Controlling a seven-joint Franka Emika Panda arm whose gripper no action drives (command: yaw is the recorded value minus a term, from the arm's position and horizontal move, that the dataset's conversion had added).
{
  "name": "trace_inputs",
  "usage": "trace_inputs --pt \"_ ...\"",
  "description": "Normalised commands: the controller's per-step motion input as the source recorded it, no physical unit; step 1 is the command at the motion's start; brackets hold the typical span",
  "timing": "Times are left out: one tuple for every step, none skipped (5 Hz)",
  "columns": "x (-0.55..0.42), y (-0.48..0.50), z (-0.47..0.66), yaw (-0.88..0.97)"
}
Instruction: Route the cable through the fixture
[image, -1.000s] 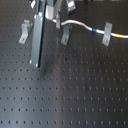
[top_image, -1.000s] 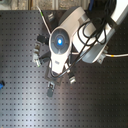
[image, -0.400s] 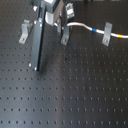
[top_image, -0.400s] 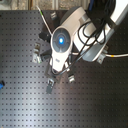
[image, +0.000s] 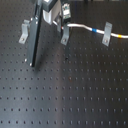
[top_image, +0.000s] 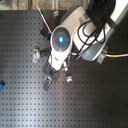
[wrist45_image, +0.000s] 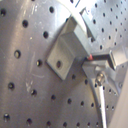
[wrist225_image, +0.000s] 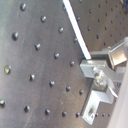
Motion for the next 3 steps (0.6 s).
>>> trace_inputs --pt "-0.008 -0.011 -0.10 0.05" --pt "0.008 0.013 0.00 0.00" --pt "-0.080 0.020 0.50 0.00"
